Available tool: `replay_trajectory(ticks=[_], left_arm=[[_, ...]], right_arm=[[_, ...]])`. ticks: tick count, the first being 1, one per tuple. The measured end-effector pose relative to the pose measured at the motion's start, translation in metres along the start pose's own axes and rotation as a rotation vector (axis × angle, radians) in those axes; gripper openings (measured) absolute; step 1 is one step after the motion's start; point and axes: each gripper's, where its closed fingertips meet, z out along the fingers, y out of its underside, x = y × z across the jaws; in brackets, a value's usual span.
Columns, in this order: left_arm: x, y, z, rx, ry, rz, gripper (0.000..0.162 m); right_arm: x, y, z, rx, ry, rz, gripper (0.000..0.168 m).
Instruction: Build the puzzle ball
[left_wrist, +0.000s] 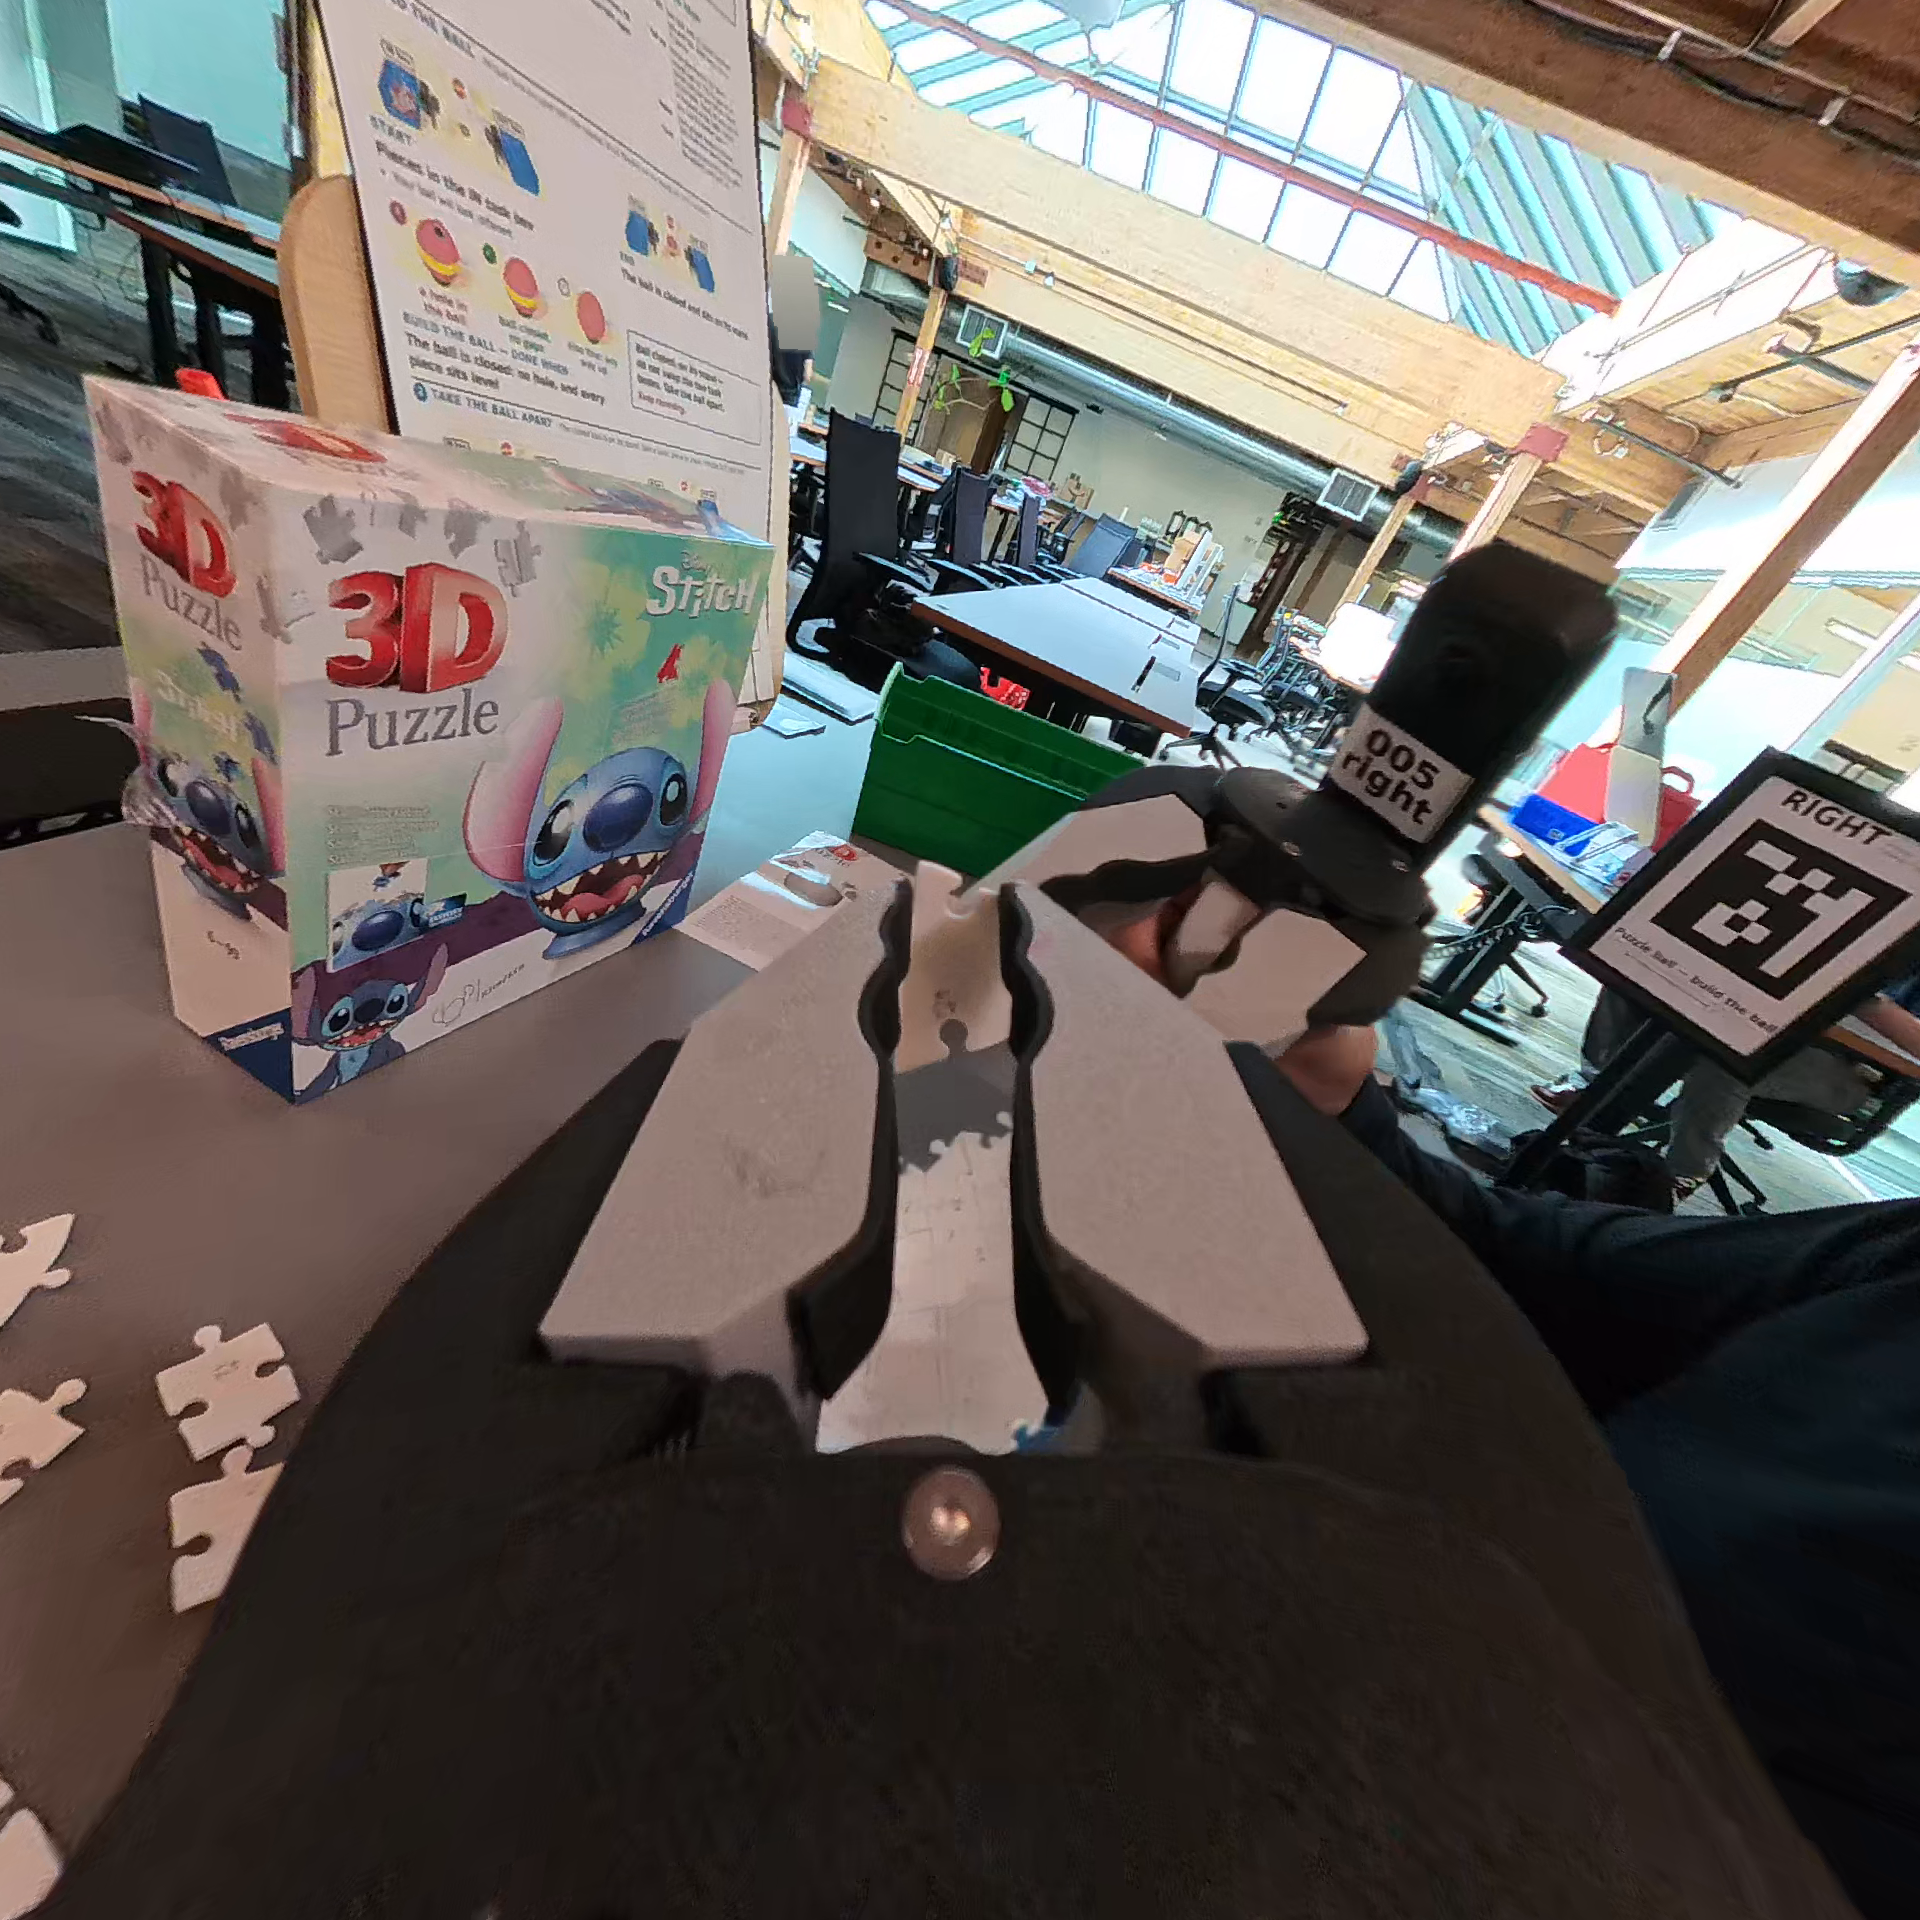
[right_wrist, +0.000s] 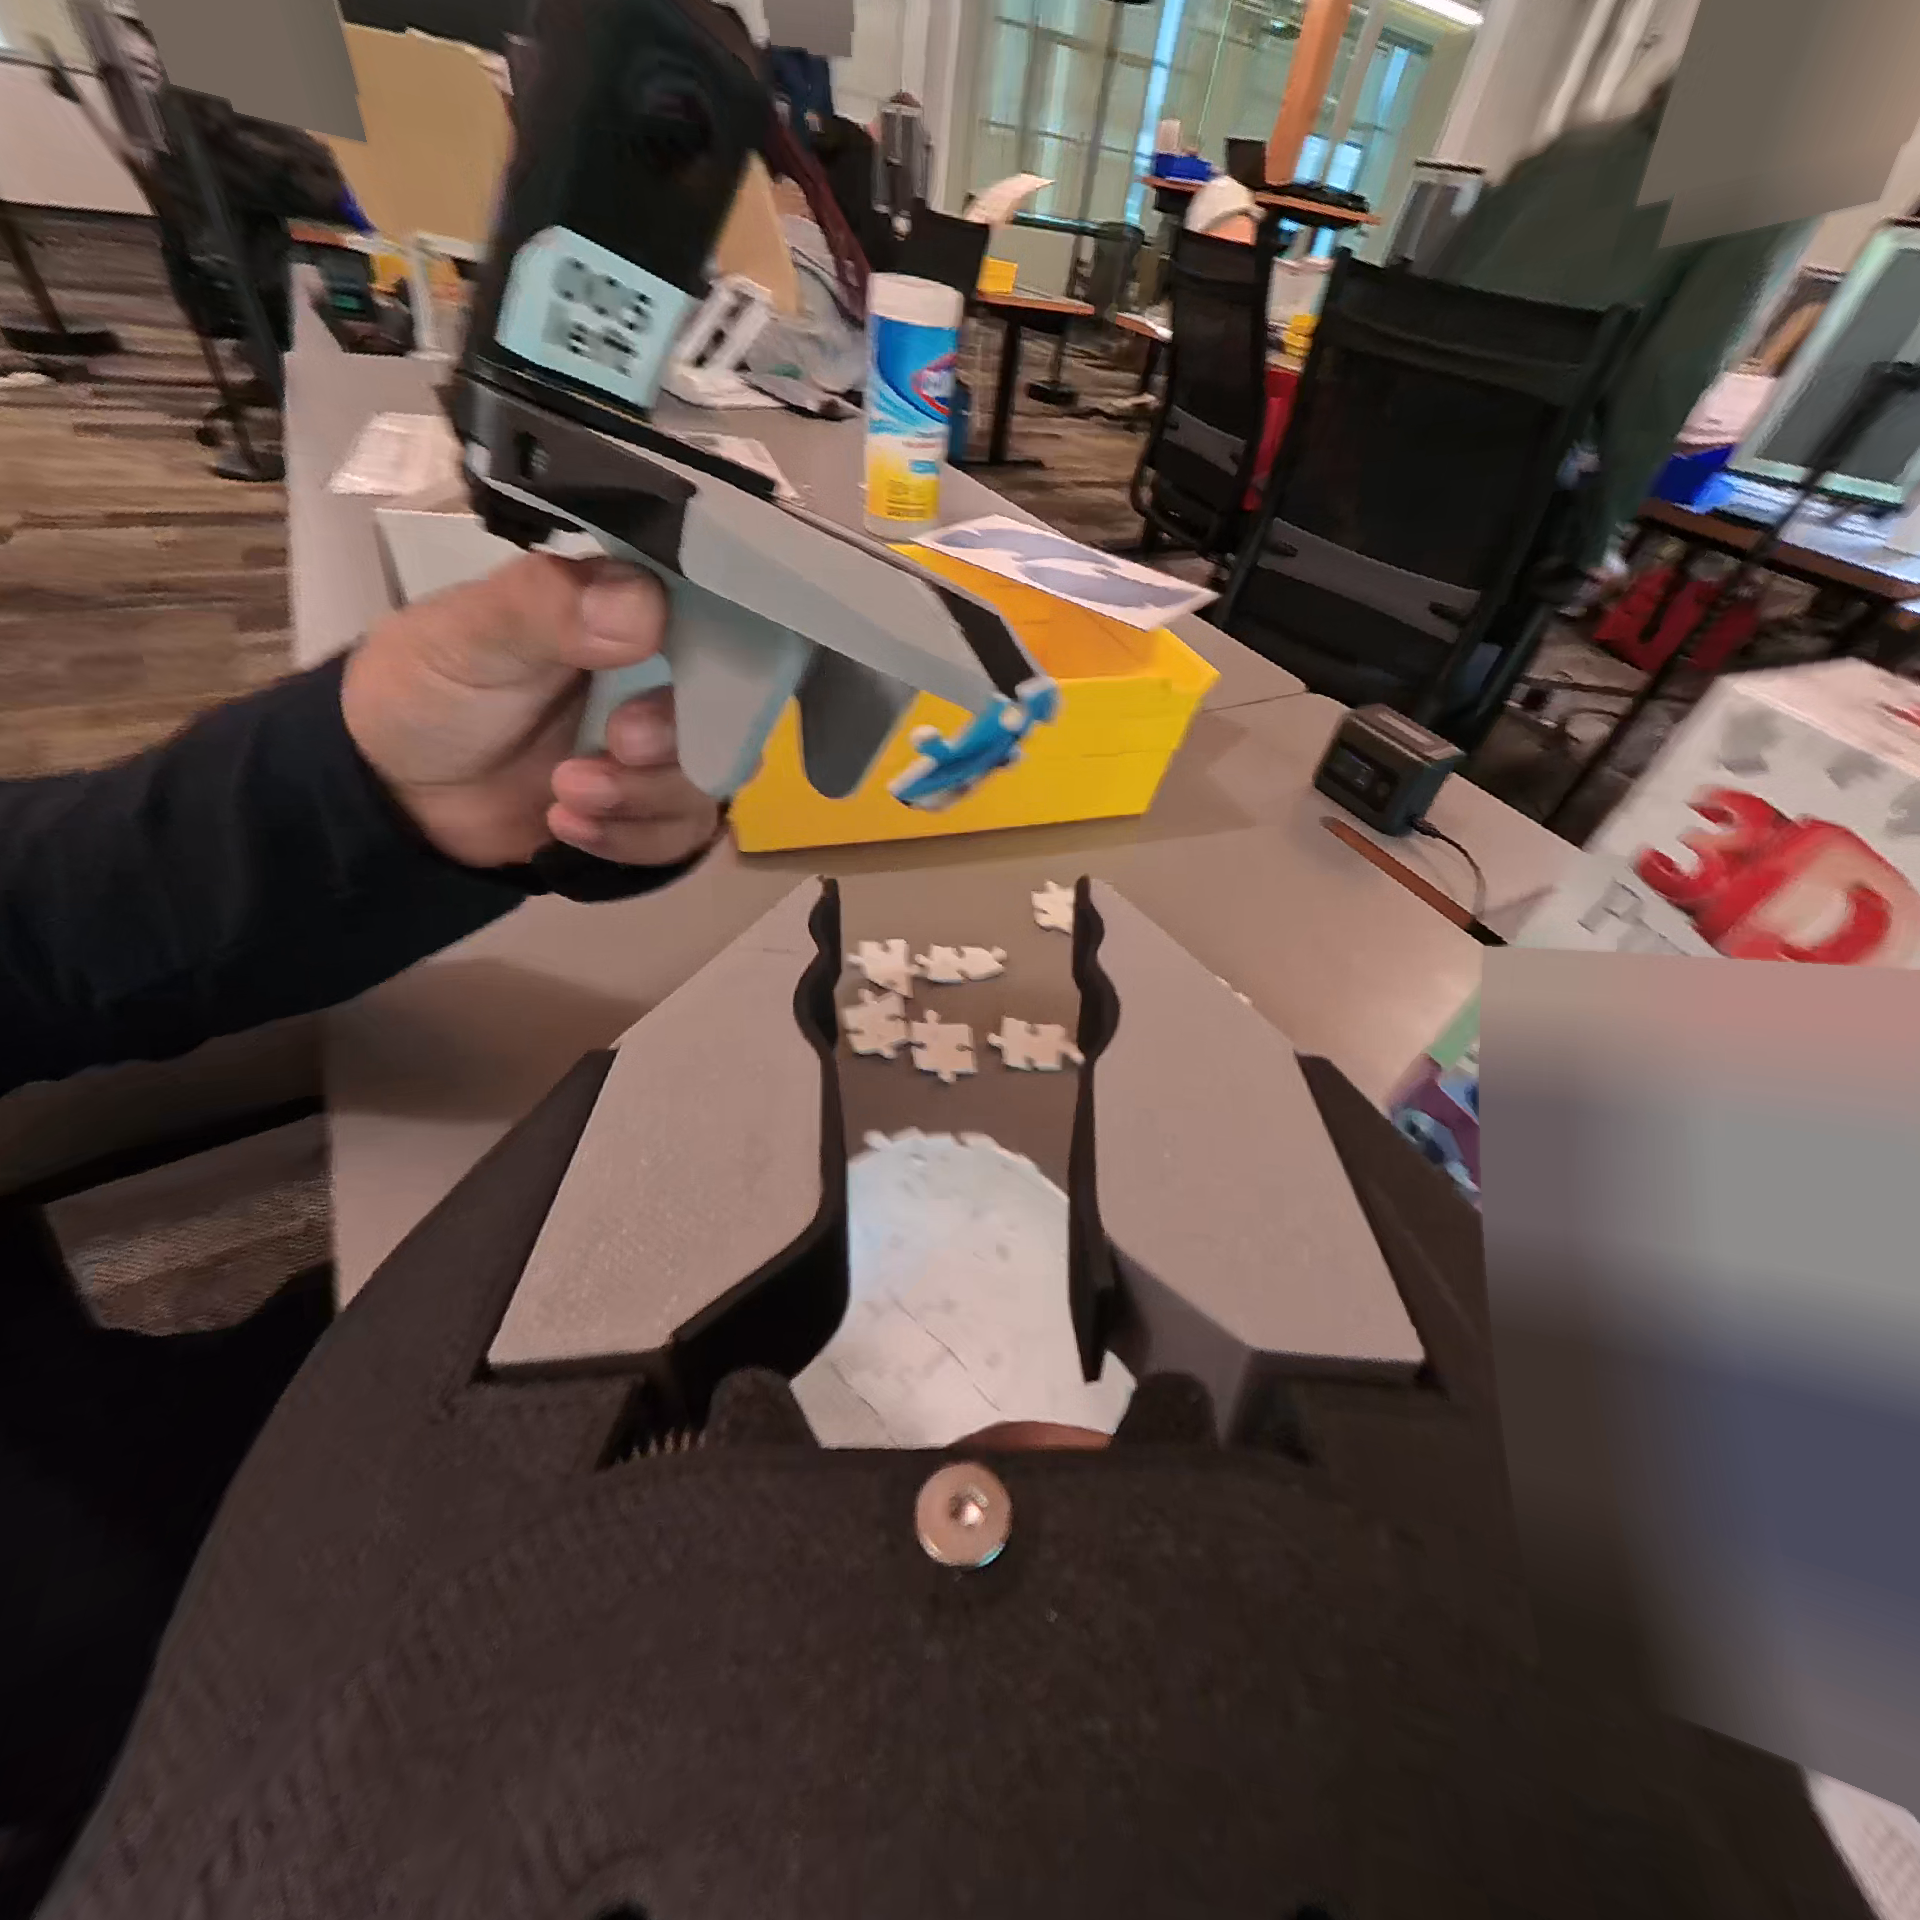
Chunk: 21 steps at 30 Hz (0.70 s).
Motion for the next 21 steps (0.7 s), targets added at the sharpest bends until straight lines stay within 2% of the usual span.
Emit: replay_trajectory(ticks=[4, 10, 13, 21], left_arm=[[0.012, -0.004, -0.001, 0.026, 0.05, -0.028, 0.014], [0.013, -0.006, 0.0, 0.059, 0.023, -0.035, 0.014], [0.006, -0.008, 0.0, 0.089, -0.008, -0.029, 0.014], [-0.013, 0.001, 0.002, 0.092, -0.042, -0.096, 0.014]], right_arm=[[-0.007, -0.011, 0.009, 0.019, -0.014, 0.015, 0.04], [0.0, -0.017, 0.018, 0.079, 0.036, 0.044, 0.032], [0.001, -0.015, 0.018, 0.099, 0.055, 0.037, 0.015], [0.021, -0.001, 0.013, 0.077, 0.159, 0.042, 0.006]])
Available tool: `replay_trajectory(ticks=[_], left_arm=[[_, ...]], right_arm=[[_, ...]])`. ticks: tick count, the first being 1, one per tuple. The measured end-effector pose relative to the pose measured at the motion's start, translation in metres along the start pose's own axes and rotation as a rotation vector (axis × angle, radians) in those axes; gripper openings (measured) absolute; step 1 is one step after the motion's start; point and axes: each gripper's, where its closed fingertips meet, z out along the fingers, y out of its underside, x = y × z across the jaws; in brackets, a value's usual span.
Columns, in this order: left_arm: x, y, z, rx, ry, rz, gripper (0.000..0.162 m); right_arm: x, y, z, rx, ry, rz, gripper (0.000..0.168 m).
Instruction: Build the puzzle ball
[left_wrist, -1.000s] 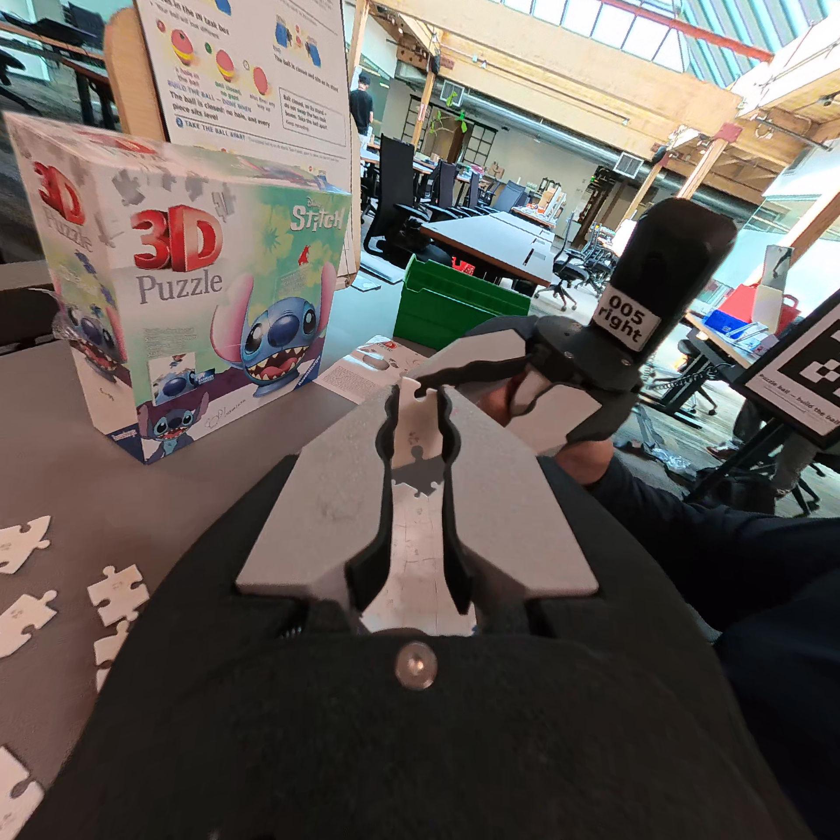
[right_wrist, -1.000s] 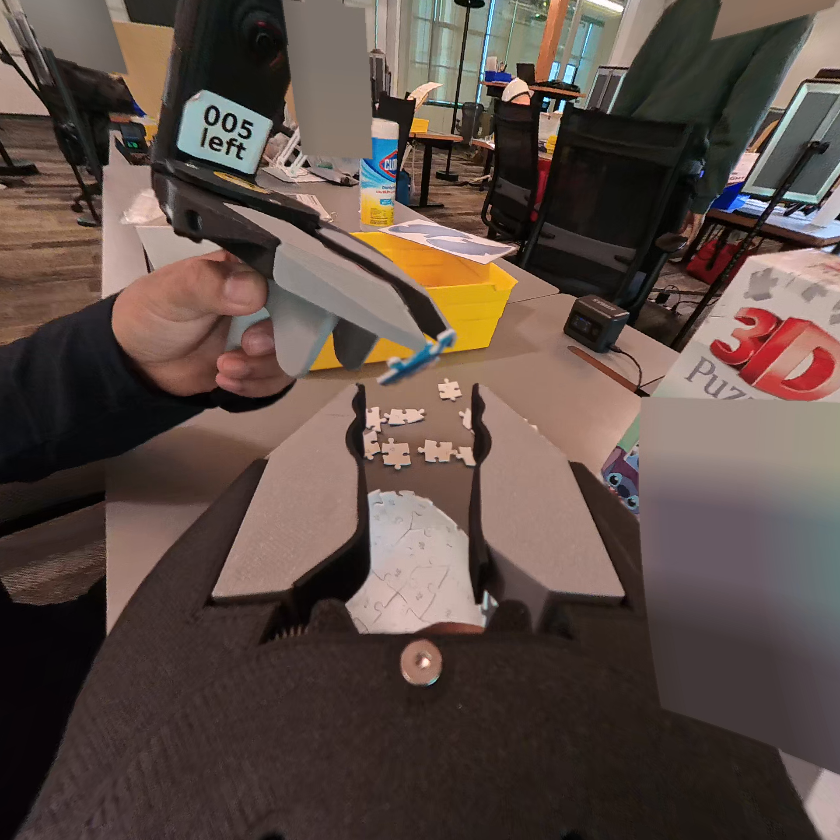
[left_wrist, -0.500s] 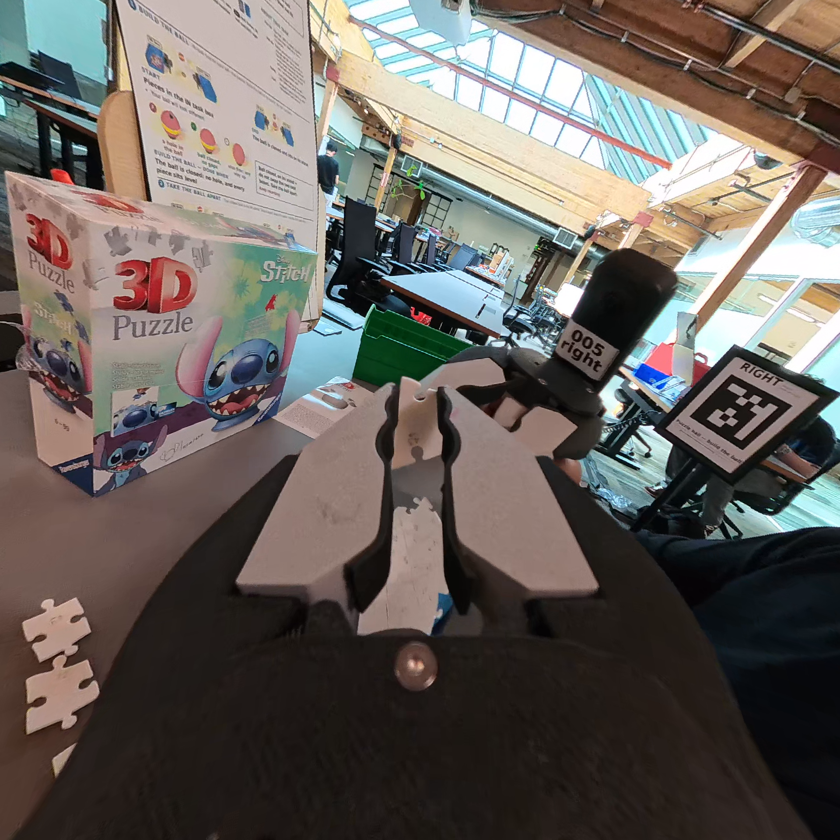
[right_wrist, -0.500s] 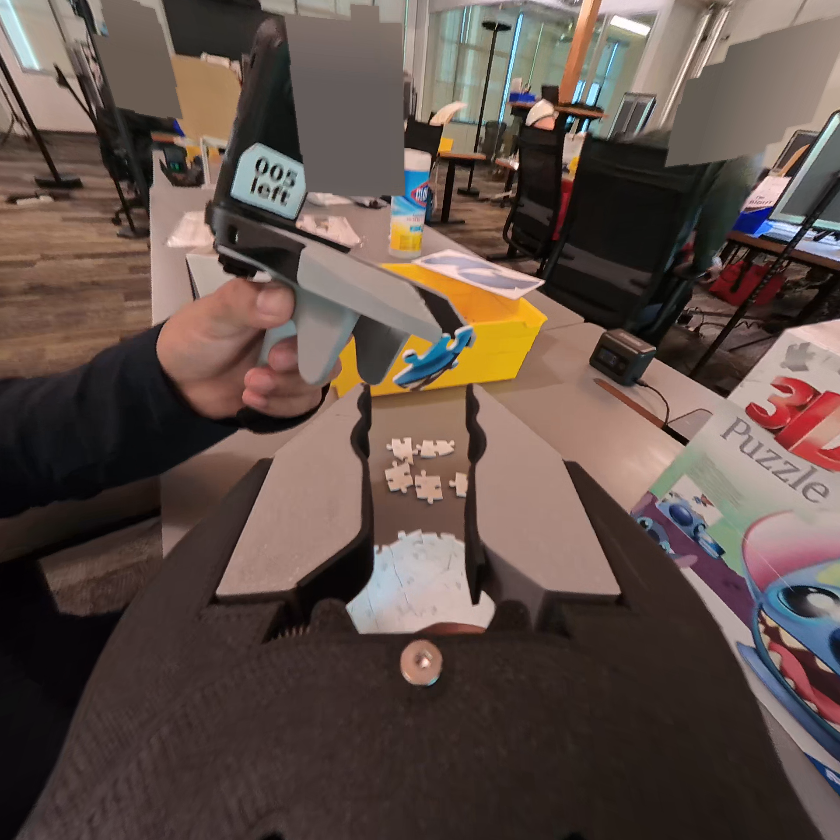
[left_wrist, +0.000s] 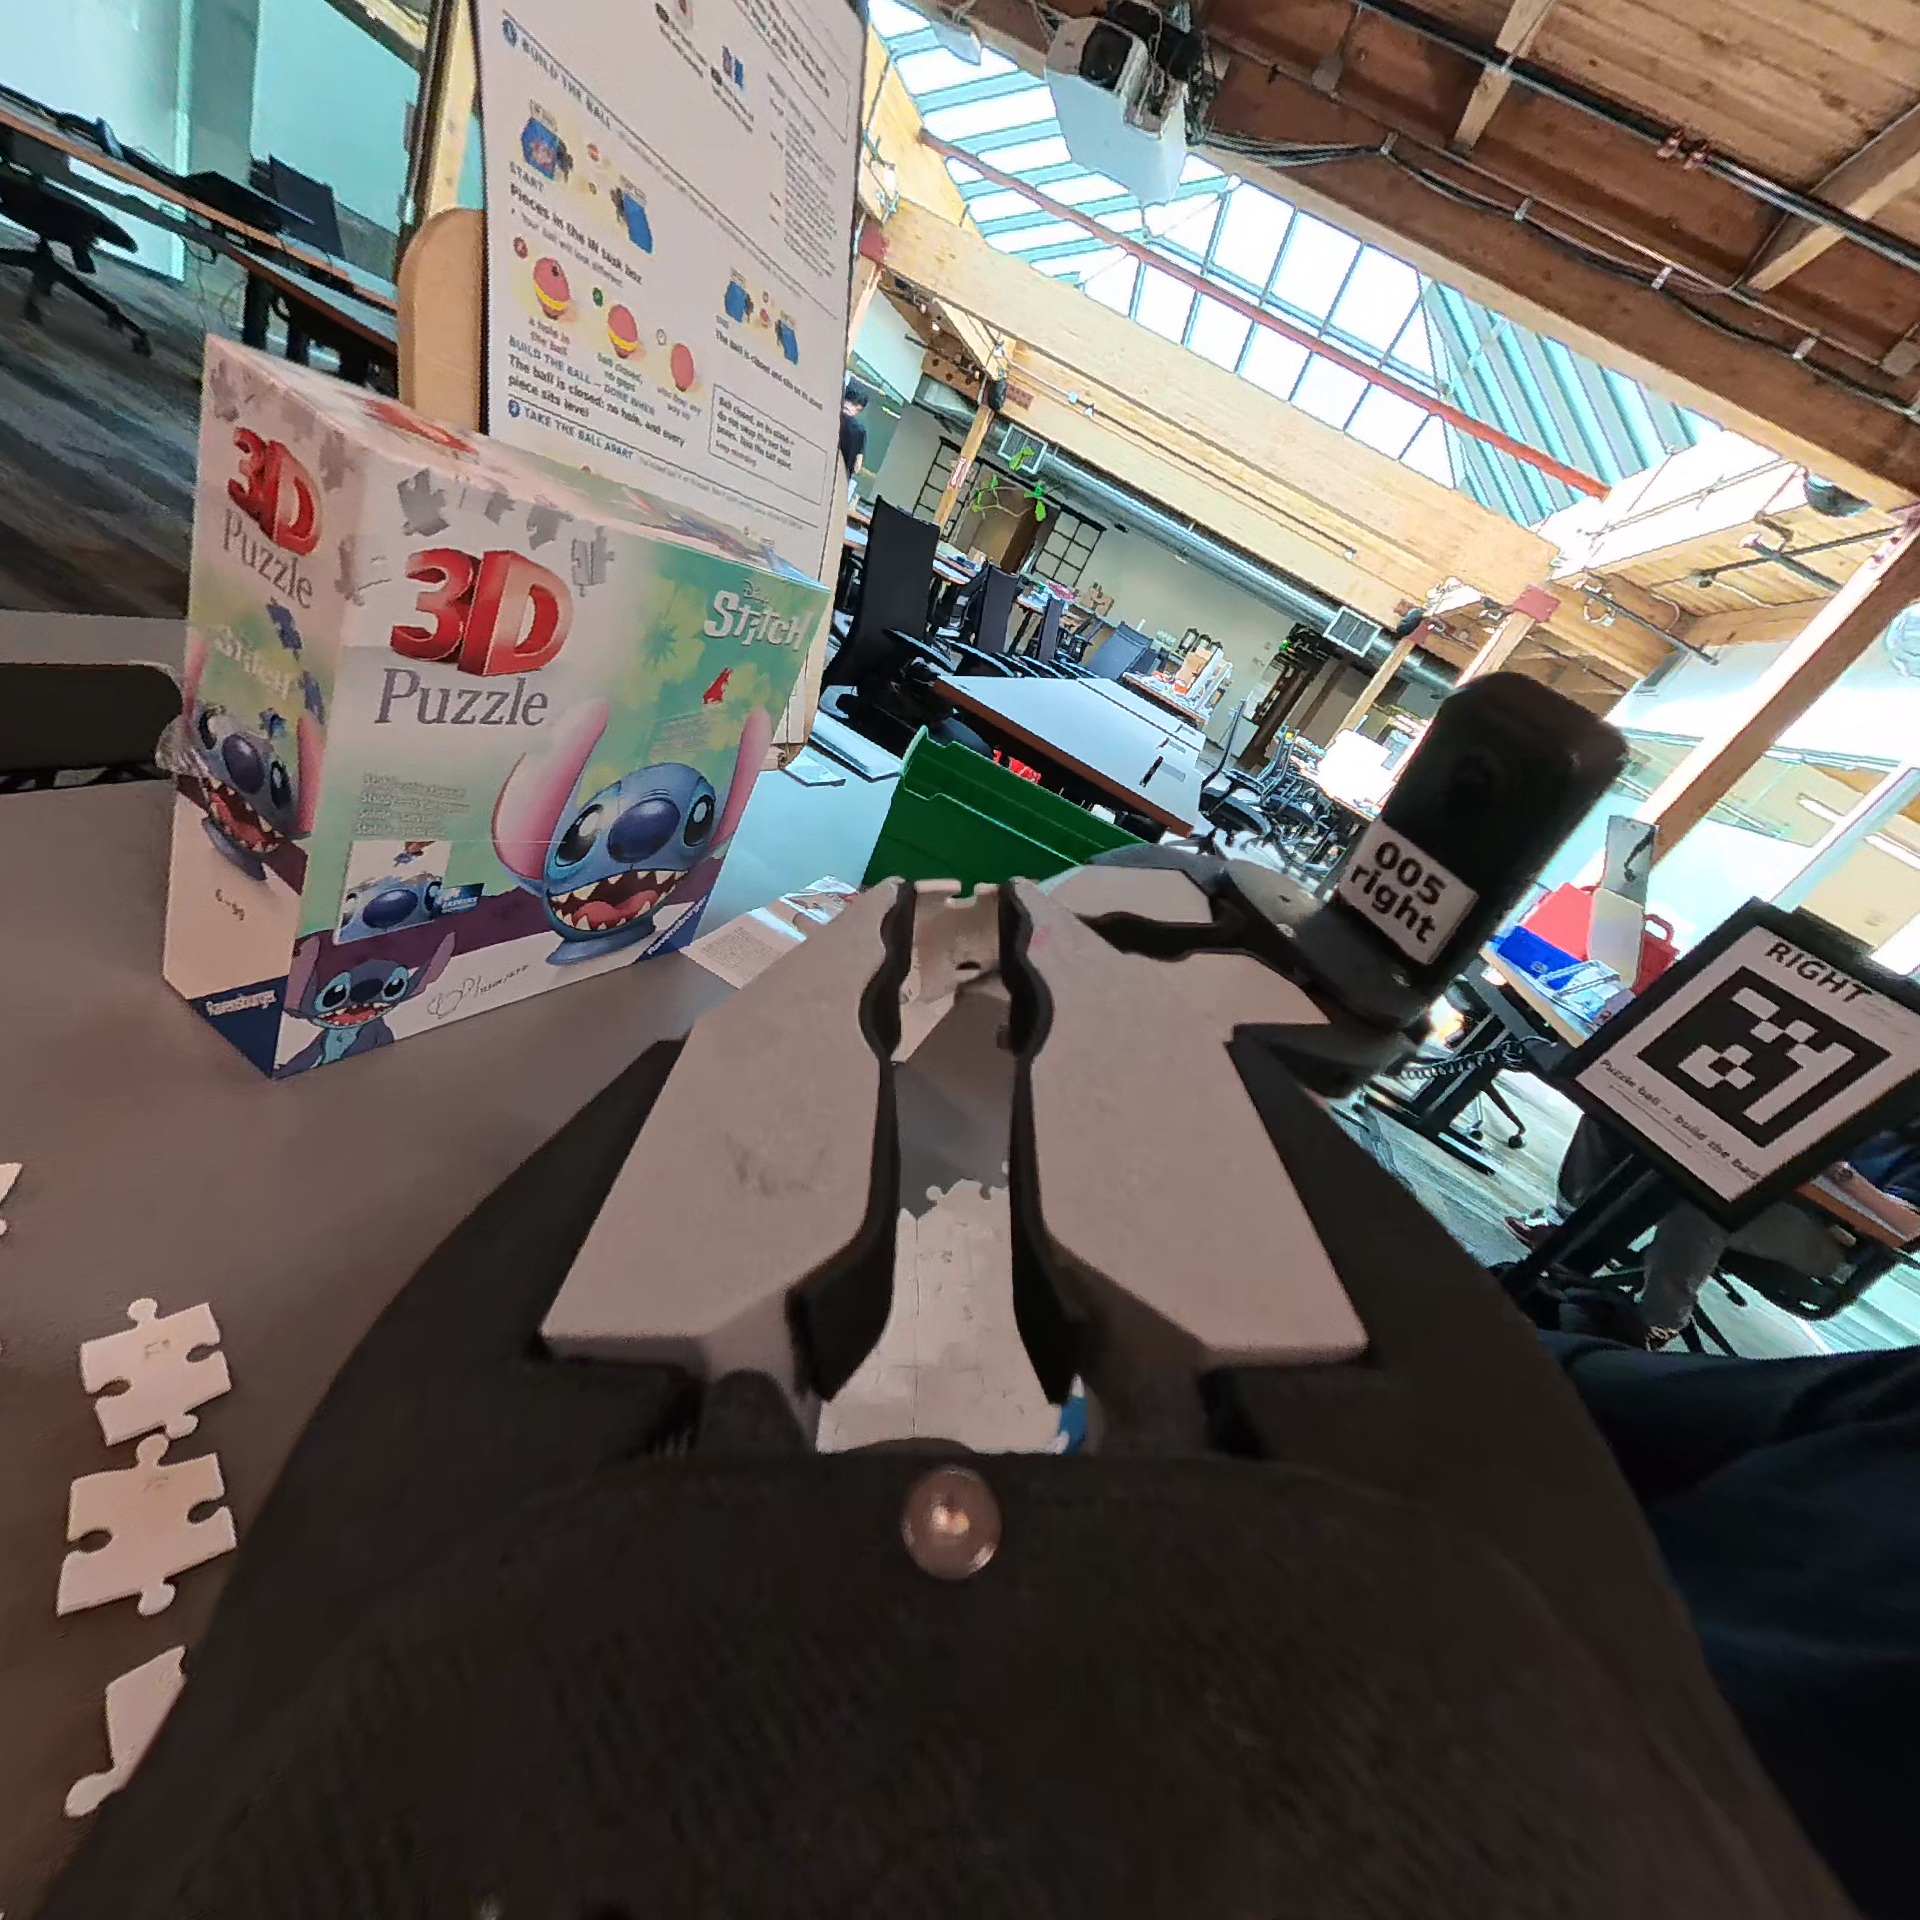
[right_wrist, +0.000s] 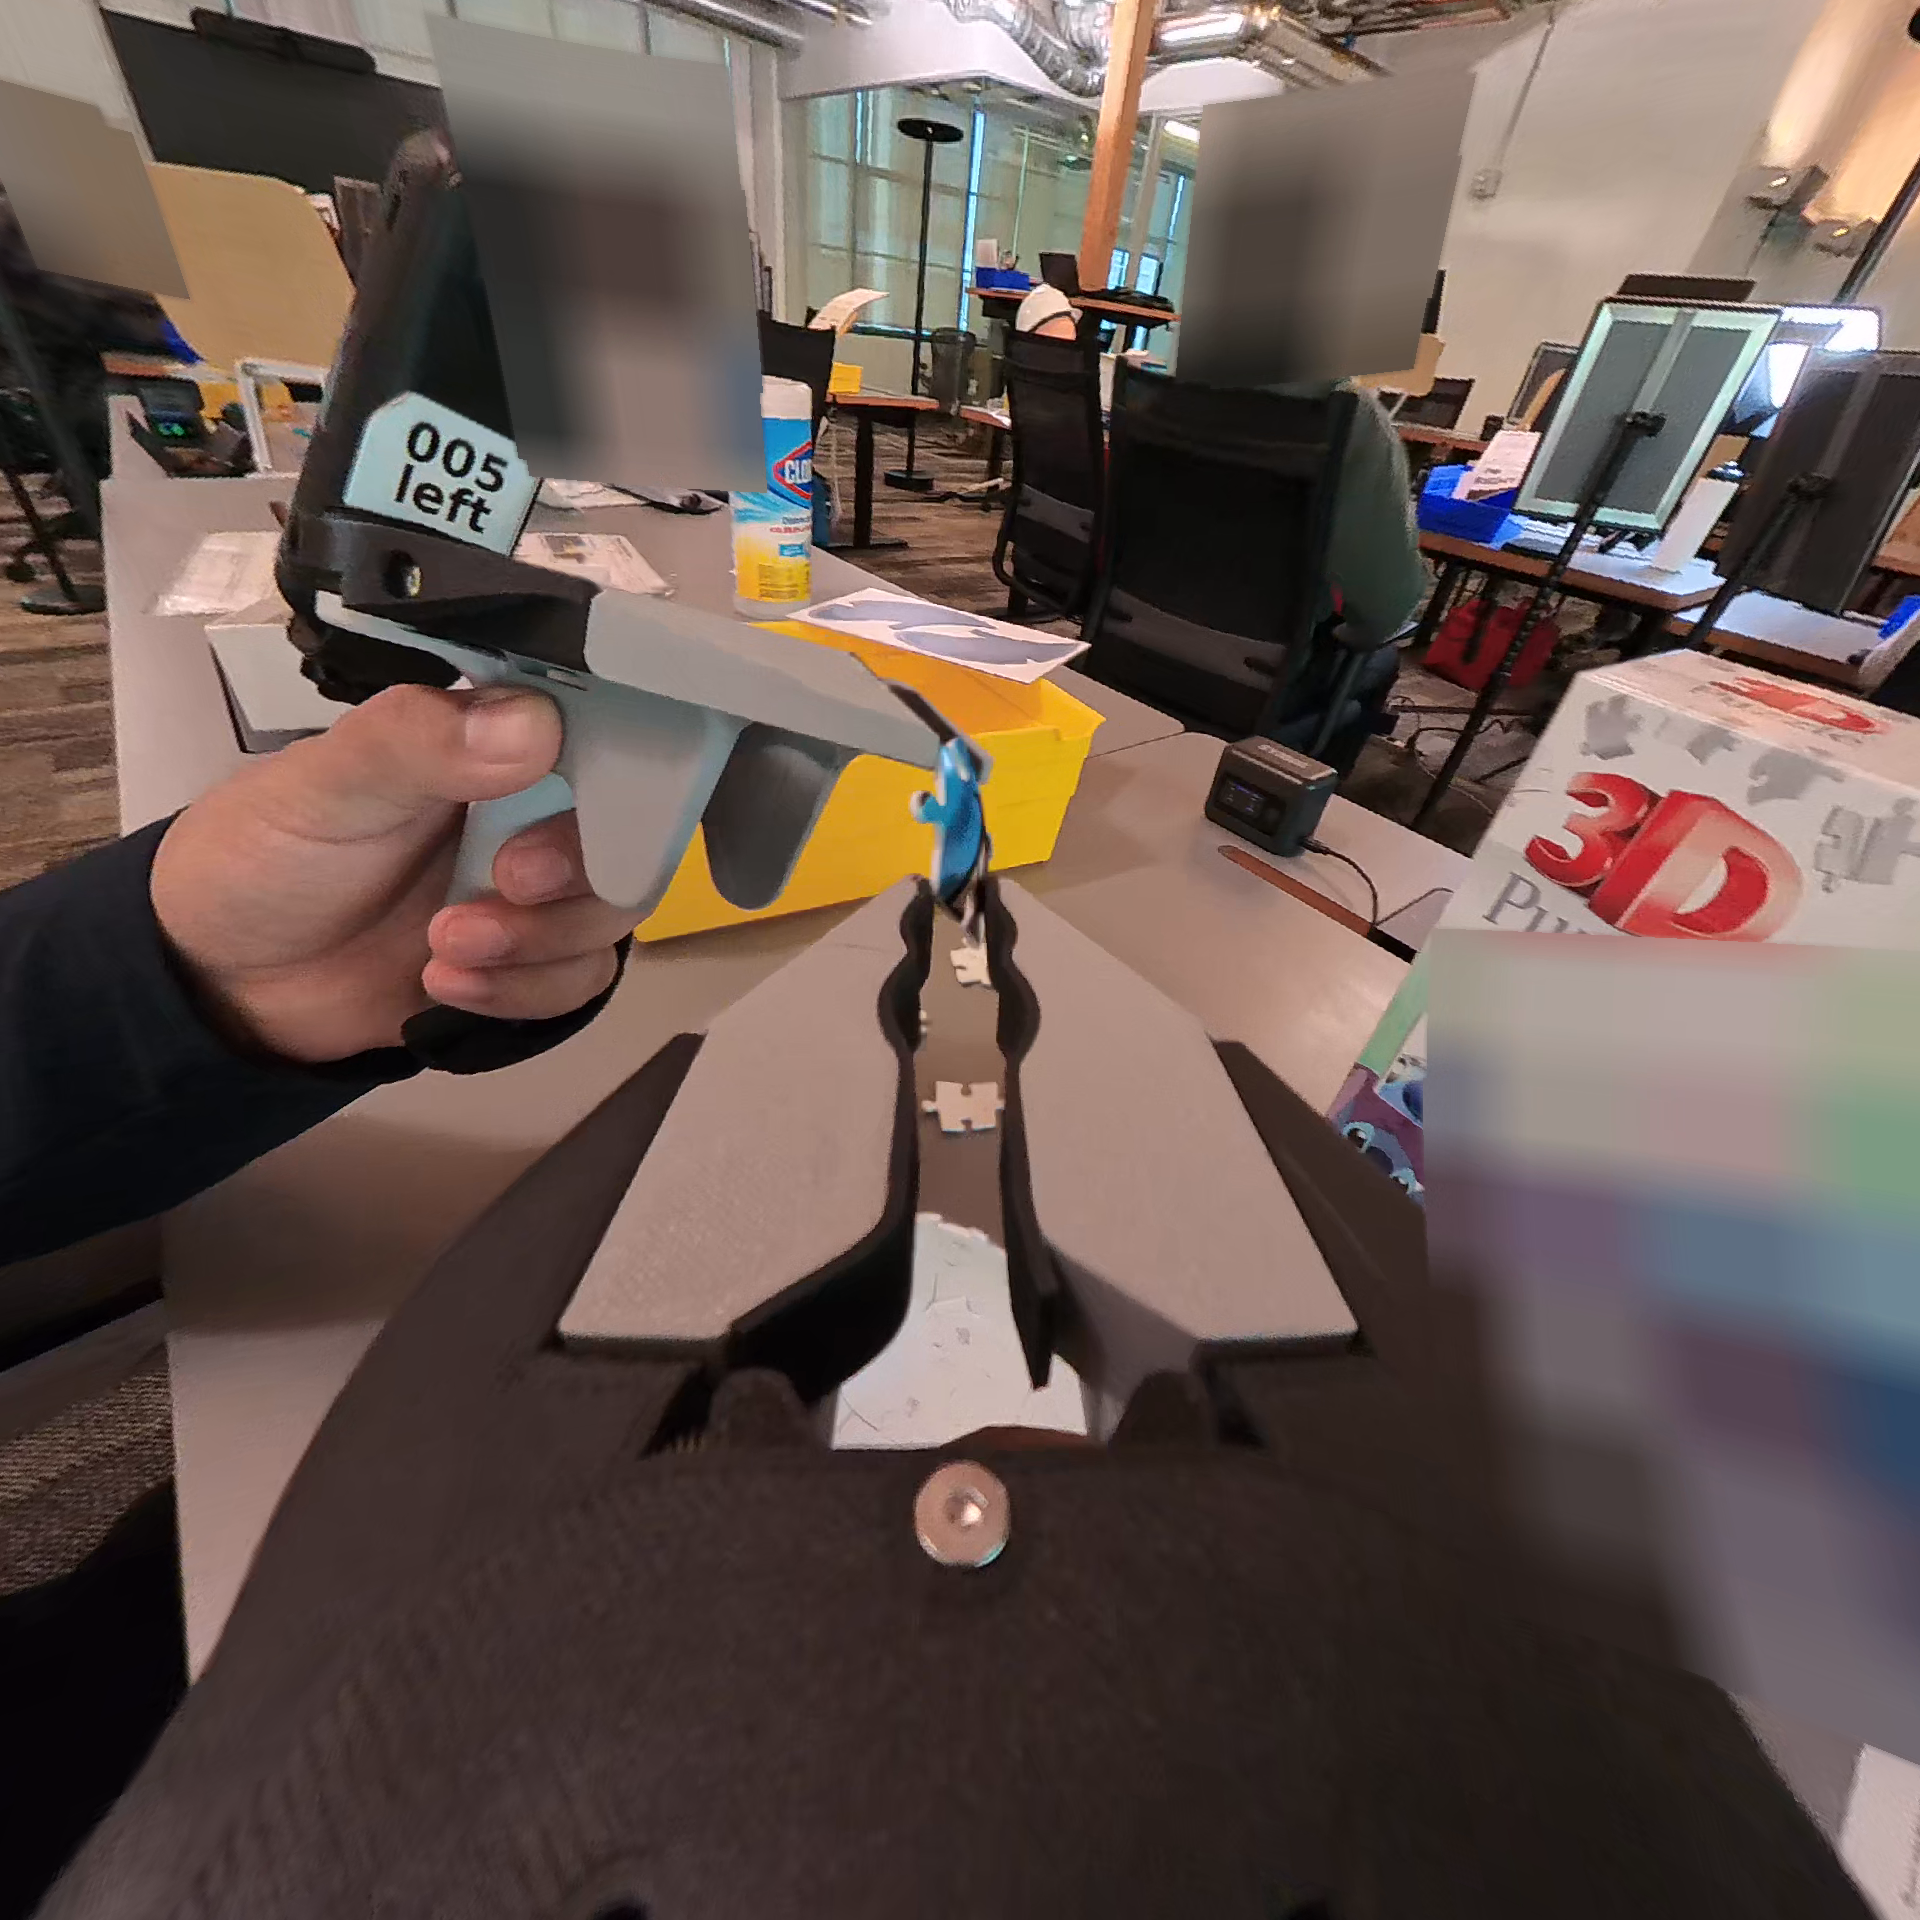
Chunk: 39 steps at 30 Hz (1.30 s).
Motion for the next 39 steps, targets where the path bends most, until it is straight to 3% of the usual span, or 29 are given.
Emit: replay_trajectory(ticks=[1, 2, 8, 14, 19, 25, 30, 35, 37, 39], left_arm=[[-0.003, 0.003, 0.0, -0.009, -0.011, -0.001, 0.002], [-0.004, 0.005, -0.001, -0.014, -0.013, 0.001, 0.0], [-0.01, 0.013, 0.001, -0.057, -0.014, -0.025, 0.0], [-0.024, 0.018, -0.003, -0.225, -0.1, 0.184, 0.0], [-0.02, 0.046, 0.016, -0.454, -0.077, 0.33, 0.011], [-0.023, 0.073, 0.031, -0.584, -0.055, 0.384, 0.0], [-0.025, 0.084, 0.031, -0.643, -0.032, 0.361, 0.007], [-0.024, 0.09, 0.034, -0.689, -0.011, 0.383, 0.003], [-0.024, 0.091, 0.035, -0.706, -0.006, 0.393, 0.012], [-0.018, 0.087, 0.035, -0.694, 0.034, 0.364, 0.011]], right_arm=[[0.002, 0.0, -0.002, 0.001, 0.002, -0.006, 0.0], [0.004, 0.0, -0.003, -0.001, 0.001, -0.009, 0.0], [0.013, 0.008, -0.006, -0.083, -0.033, -0.045, 0.0], [0.018, 0.044, -0.015, -0.399, -0.208, -0.149, 0.0], [0.017, 0.064, -0.017, -0.617, -0.333, -0.233, 0.0], [0.014, 0.076, -0.021, -0.684, -0.398, -0.251, 0.0], [0.017, 0.088, -0.027, -0.731, -0.423, -0.246, 0.0], [0.02, 0.094, -0.03, -0.758, -0.442, -0.249, 0.0], [0.022, 0.095, -0.031, -0.764, -0.44, -0.245, 0.0], [0.023, 0.097, -0.032, -0.763, -0.444, -0.239, 0.0]])
